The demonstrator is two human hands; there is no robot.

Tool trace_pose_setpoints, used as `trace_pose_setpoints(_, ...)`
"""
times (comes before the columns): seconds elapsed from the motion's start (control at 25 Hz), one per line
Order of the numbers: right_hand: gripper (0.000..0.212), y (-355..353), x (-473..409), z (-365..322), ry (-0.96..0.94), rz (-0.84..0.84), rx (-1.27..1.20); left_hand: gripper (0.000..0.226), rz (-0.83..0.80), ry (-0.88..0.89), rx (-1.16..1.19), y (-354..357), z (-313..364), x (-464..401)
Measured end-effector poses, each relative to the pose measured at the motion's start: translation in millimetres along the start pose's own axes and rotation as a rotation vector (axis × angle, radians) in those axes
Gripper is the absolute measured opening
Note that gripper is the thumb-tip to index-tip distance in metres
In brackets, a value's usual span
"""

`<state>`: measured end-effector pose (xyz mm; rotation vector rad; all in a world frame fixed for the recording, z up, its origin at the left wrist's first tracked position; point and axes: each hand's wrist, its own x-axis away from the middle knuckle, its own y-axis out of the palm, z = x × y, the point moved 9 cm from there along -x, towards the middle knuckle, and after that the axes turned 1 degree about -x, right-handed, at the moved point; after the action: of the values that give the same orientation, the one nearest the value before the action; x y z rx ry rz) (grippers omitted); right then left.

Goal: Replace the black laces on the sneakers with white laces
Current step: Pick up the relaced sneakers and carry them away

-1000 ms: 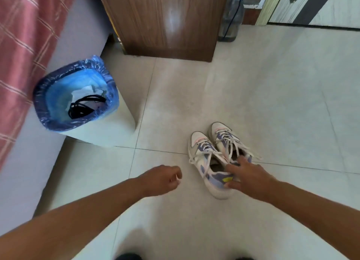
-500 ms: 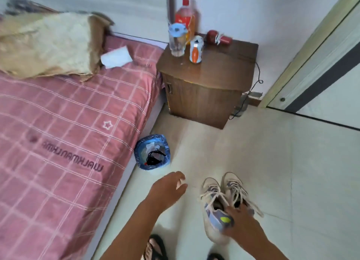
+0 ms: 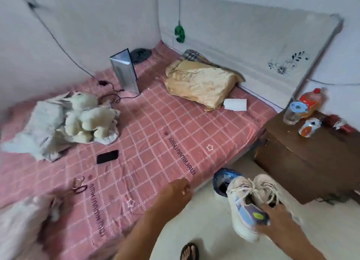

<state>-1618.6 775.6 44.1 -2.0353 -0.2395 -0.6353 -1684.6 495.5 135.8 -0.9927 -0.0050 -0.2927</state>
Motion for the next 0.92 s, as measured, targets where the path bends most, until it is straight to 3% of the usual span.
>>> trace_pose_setpoints(0.12, 0.105, 22.6, -7.6, -43.4, -0.194, -0.07, 0.094, 0.013, 0.177, -0.272, 0.004, -27.5, -33.5, 61.3)
trace_pose_setpoints(0.24, 0.078, 33.0, 3.5, -79.0, -0.42, -0.156, 0.241, 0.01, 0.378, -0.583, 0.071, -19.8, -48.8, 159.0)
trace_pose_setpoints(0.36, 0.049, 65.0, 40.2, -102.1, -0.616, -0.29, 0.347, 0.012, 0.45, -0.852, 0.111, 19.1, -49.8, 268.7)
trace_pose_setpoints(0.6, 0.061, 132.4, 117.1, -131.7, -0.86, -0.508, 0.55, 0.014, 0.605, -1.204, 0.269, 80.3, -21.9, 431.7)
trace_pose_setpoints(0.76, 0.055, 232.3, 218.0, -176.6, -1.053, -0.667, 0.729, 0.026, 0.849, -1.436, 0.326, 105.3, -13.6, 572.9)
trace_pose_setpoints(0.92, 0.04, 334.4, 331.0, -214.9, -1.193, -0.766, 0.877, 0.027, 0.885, -1.582, 0.322, 115.7, -25.1, 702.0)
